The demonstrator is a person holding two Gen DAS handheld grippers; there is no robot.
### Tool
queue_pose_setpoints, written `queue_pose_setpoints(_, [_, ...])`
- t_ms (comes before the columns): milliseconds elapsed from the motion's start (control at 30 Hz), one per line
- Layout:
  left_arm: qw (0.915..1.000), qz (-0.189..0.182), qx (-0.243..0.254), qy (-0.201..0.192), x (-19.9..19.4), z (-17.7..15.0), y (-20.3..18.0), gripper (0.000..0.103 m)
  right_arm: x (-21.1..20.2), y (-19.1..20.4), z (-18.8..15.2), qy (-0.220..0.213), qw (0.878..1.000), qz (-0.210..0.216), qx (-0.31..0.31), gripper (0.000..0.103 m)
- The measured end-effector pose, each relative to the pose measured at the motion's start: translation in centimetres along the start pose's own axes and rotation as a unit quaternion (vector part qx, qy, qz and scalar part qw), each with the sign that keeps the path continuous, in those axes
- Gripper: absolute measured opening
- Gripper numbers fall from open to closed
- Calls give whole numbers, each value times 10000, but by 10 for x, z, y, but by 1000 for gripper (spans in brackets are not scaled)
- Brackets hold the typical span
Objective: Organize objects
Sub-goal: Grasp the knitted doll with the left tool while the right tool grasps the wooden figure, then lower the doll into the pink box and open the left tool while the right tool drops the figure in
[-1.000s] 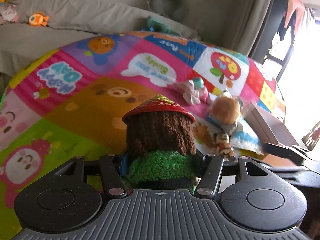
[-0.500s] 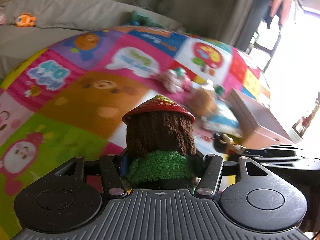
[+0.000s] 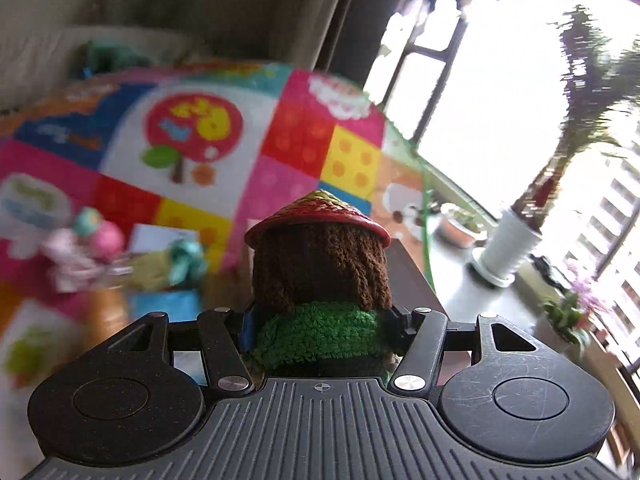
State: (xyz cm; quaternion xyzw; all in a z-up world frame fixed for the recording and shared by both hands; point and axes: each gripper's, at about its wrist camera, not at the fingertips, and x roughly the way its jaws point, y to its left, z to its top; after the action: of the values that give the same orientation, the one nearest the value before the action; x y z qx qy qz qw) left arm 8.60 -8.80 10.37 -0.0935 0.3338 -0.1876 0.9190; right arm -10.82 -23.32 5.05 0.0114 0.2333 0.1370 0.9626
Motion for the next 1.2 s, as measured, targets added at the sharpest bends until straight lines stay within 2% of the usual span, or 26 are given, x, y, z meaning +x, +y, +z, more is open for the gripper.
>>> queue_pose_setpoints(133, [9968, 607, 162, 485, 74, -2, -23, 65, -3, -15, -8, -112, 9998, -123, 81, 28])
queue_pose_setpoints(233, [9928, 747, 286, 891, 85, -18, -23, 65, -4, -24, -13, -189, 9995, -258, 66, 28])
queue_pose_setpoints(267, [9921, 784, 525, 831, 77, -24, -26, 64, -4, -27, -14, -186, 9994, -274, 74, 28])
queue_pose_setpoints(333, [9930, 708, 630, 702, 60, -29, -26, 62, 0, -32, -16, -144, 9995, -264, 123, 28])
queue_pose_setpoints(500, [9988, 295, 389, -19, -13, -36, 5, 61, 5, -34, -5, -188, 9993, -200, 245, 28])
queue_pose_setpoints(600, [9985, 171, 360, -385, -56, -51, 35, 61, 8, -39, 20, -358, 9987, -184, 322, 28])
queue_pose_setpoints(700, [9980, 389, 259, -424, -80, -68, 66, 61, 17, -46, 50, -469, 9978, -198, 432, 28])
queue_pose_setpoints(800, [9983, 453, -278, -233, -88, -85, 102, 61, 33, -50, 85, -489, 9973, -136, 524, 28])
queue_pose_setpoints(867, [9972, 422, -575, -211, -89, -89, 118, 61, 49, -51, 108, -463, 9970, -390, 486, 28])
queue_pose_setpoints(933, [9964, 428, -684, -271, -94, -93, 125, 61, 57, -54, 123, -398, 9960, -572, 562, 37])
queue_pose_setpoints(1000, [9963, 399, -687, -324, -97, -96, 128, 61, 49, -56, 126, -592, 9951, -486, 625, 65])
queue_pose_setpoints(1067, [9967, 429, -620, -298, -96, -99, 130, 61, 35, -51, 118, -851, 9936, -535, 524, 82])
queue_pose_setpoints(1100, [9968, 444, -610, -272, -95, -102, 129, 61, 31, -49, 111, -894, 9933, -585, 436, 86])
queue_pose_setpoints(1200, [9973, 374, -608, -183, -88, -106, 128, 61, 26, -36, 81, -677, 9951, -713, 66, 90])
